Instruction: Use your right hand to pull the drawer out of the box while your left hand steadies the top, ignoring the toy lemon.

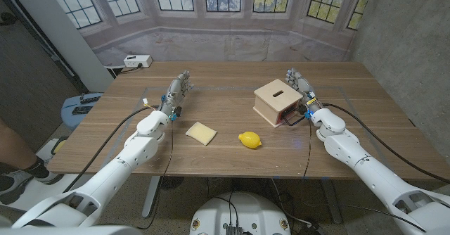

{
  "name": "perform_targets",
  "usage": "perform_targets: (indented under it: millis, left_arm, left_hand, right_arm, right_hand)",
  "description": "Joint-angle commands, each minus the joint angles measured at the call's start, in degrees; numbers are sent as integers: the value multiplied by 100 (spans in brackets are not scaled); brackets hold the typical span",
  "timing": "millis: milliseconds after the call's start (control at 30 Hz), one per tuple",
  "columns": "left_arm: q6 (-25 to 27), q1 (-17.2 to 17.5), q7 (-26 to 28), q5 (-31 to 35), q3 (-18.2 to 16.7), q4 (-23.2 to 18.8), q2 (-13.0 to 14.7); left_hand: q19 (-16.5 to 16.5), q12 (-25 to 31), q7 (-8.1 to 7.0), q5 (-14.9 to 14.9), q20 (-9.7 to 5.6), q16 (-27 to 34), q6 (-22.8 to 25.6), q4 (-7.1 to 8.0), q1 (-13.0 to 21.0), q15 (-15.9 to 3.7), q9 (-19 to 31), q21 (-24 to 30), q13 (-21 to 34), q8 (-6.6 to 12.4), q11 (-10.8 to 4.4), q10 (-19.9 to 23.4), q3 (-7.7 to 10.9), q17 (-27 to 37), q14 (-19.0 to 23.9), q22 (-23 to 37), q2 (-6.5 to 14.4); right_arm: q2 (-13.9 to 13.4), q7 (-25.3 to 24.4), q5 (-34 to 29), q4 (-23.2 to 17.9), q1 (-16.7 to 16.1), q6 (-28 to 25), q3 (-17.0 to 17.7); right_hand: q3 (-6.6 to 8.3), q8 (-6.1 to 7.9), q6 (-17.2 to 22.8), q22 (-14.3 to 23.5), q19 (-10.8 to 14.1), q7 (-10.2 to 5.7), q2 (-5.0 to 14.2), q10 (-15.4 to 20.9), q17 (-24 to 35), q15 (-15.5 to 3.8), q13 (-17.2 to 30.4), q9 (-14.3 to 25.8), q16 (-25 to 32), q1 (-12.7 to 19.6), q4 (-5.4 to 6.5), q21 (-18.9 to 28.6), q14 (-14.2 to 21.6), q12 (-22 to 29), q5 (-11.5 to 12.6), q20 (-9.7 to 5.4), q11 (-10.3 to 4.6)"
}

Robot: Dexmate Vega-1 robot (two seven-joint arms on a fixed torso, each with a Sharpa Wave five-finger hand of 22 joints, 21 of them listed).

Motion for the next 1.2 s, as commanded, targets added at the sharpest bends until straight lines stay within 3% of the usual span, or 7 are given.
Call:
perform_targets:
  millis: [33, 200, 567, 1200]
  left_arm:
    - [58, 37, -113, -5, 74, 3, 34]
    - [70, 43, -114, 9, 66, -20, 74]
    - [131, 71, -88, 64, 62, -155, 185]
    - [196, 25, -114, 251, 190, -284, 262]
  left_hand:
    - [79, 38, -10, 23, 0, 37, 58, -13, 66, 37, 17, 32, 5, 24, 0, -9, 47, 19, 11, 12, 3]
    - [84, 35, -5, 21, 6, 36, 77, -27, 69, 42, 17, 32, 3, 25, 1, -6, 54, 18, 28, 12, -1]
    - [91, 33, 3, 16, 11, 24, 104, -74, 90, 34, 18, 29, -1, 21, -17, 11, 73, 14, 42, 11, -17]
    - [94, 19, 1, 8, 6, 2, 130, -164, 134, 27, 19, 21, -4, 8, -15, 8, 104, 9, 38, 11, -36]
  right_arm:
    - [-5, -122, -129, -125, -42, -85, -90]
    - [-174, -269, -314, -334, -86, -274, -143]
    - [-344, -176, -399, -367, -59, -312, -143]
    - [-851, 217, -532, -601, 11, -603, -186]
  right_hand:
    - [51, 30, 60, 12, 52, 3, -13, 55, 17, -263, 11, 21, 26, 83, -28, 40, 60, 25, 19, -251, 19]
    - [69, 33, 79, 12, 57, 30, -29, 56, 4, -237, 11, 21, 30, 121, -76, 45, 71, 26, 13, -240, 43]
    - [94, 30, 88, 12, 44, 37, -42, 58, -6, -233, 11, 22, 27, 158, -135, 46, 53, 28, 1, -236, 57]
    - [104, 35, 123, 13, 32, 40, -52, 60, -2, -232, 12, 23, 35, 177, -195, 48, 27, 28, -18, -220, 71]
